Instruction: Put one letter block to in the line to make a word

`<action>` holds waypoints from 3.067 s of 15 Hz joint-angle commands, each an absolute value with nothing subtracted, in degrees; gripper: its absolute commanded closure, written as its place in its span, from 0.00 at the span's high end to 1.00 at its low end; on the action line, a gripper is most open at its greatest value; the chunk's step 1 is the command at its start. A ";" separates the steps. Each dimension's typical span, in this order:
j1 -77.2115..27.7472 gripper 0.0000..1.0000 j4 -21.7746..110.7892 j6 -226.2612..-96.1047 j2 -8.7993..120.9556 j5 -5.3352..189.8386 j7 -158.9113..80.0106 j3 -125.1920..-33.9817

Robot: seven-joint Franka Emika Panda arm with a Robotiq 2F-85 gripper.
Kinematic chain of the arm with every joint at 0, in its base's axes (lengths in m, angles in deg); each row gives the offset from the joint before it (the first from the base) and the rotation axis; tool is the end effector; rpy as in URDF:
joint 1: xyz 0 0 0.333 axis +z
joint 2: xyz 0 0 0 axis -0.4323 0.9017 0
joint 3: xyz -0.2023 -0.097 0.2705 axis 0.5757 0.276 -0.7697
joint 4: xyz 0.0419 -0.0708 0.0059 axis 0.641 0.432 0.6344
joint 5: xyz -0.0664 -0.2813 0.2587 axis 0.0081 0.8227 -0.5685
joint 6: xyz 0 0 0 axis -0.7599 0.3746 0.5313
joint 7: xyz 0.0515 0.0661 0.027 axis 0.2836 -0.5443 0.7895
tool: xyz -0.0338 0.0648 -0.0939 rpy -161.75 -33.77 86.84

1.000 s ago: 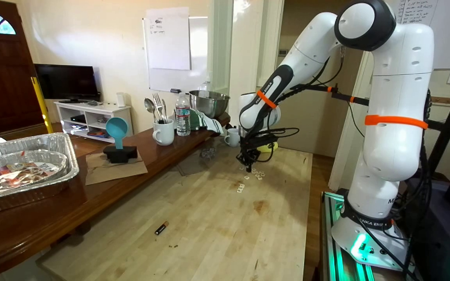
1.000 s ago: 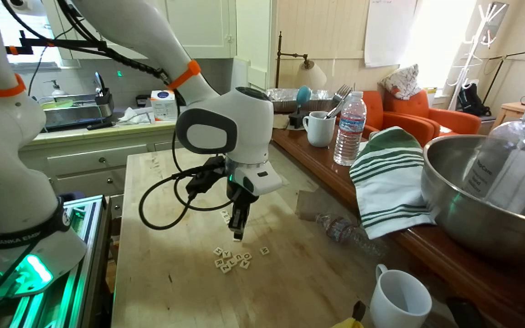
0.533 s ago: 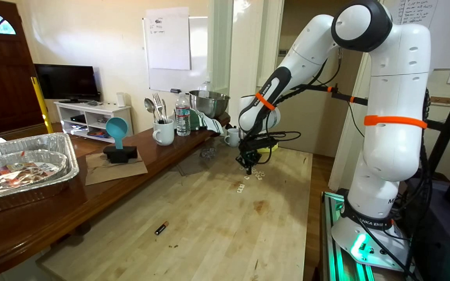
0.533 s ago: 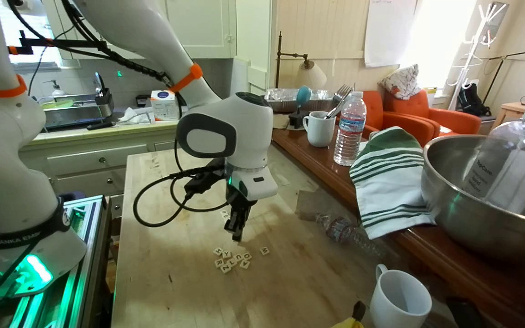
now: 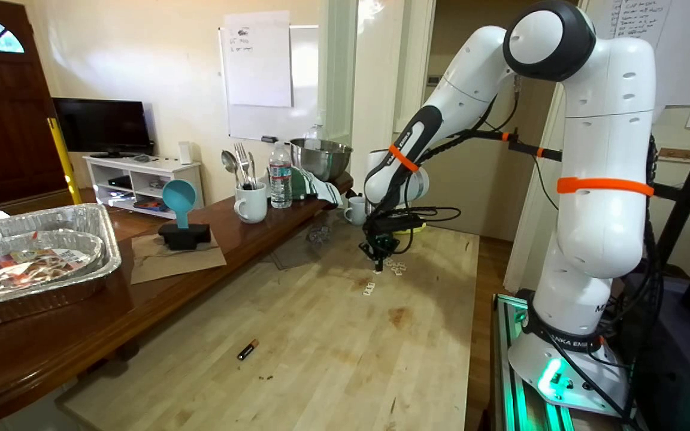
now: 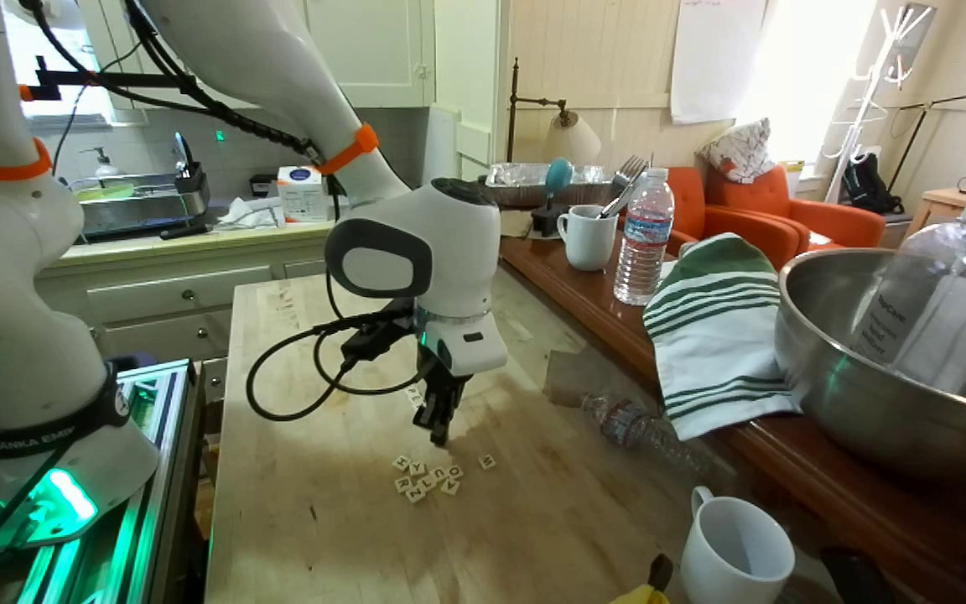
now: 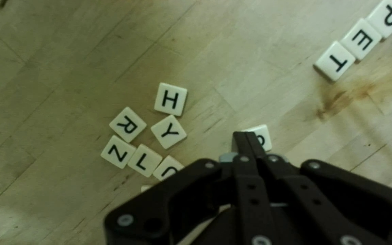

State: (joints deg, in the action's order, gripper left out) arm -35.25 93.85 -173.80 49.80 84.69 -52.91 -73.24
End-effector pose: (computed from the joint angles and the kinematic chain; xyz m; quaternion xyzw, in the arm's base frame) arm 0.4431 -0.1631 0.2441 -0.9331 0.3574 0.0393 0.0054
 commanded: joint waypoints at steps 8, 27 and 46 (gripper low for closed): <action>-35.75 0.00 94.51 -173.95 50.48 86.60 -31.89 -74.52; -35.29 0.00 97.83 -176.43 48.86 100.66 3.93 -77.93; -34.49 0.00 96.43 -170.04 42.47 96.11 -13.36 -77.09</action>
